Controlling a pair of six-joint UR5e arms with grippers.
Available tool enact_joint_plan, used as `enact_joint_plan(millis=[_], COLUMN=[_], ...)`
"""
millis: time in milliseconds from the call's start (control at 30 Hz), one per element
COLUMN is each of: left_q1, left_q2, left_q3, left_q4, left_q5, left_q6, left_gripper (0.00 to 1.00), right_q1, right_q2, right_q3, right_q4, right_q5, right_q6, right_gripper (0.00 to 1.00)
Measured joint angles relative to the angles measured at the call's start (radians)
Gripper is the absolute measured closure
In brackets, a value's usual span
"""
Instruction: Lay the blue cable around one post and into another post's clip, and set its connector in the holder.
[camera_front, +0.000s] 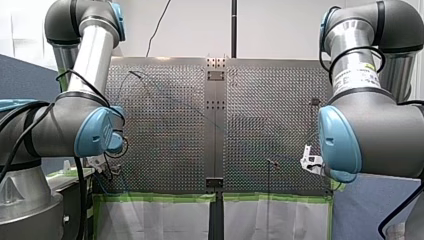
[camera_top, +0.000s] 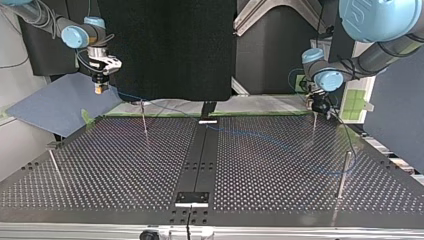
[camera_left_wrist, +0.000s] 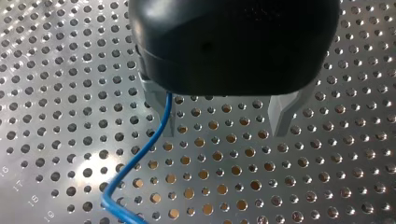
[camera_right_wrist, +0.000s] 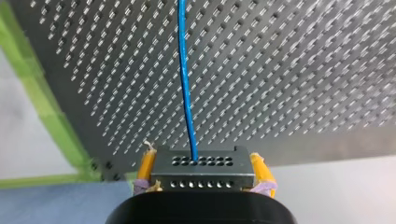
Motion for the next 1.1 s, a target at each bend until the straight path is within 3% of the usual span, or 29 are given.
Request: enact_joint_plan(millis=[233, 667, 833, 1100], left_q1=[-0.001, -0.003, -0.001, 0.010], left_q2=[0.000, 0.000, 0.000, 0.000], left_q3=[0.001, 0.004, 0.005, 0.005], left_q4=[0.002, 0.009, 0.020, 0.027], left_q5=[0.010, 0.019, 0.021, 0.018], left_q6=[0.000, 0.005, 0.011, 0.023], left_gripper=[0.00, 0.00, 0.00, 0.00], right_q1=[-0.052, -0.155, -0.168, -0.169], right_q2=[0.062, 0.171, 0.192, 0.195], right_q3=[-0.005, -0.061, -0.076, -0.081], right_q4=[0.014, 0.004, 0.017, 0.023], right_q5=[0.050, 0.052, 0.051, 0.049], right_q6=[0.043, 0.077, 0.095, 0.097], right_gripper=[1.00, 1.00, 1.00, 1.00])
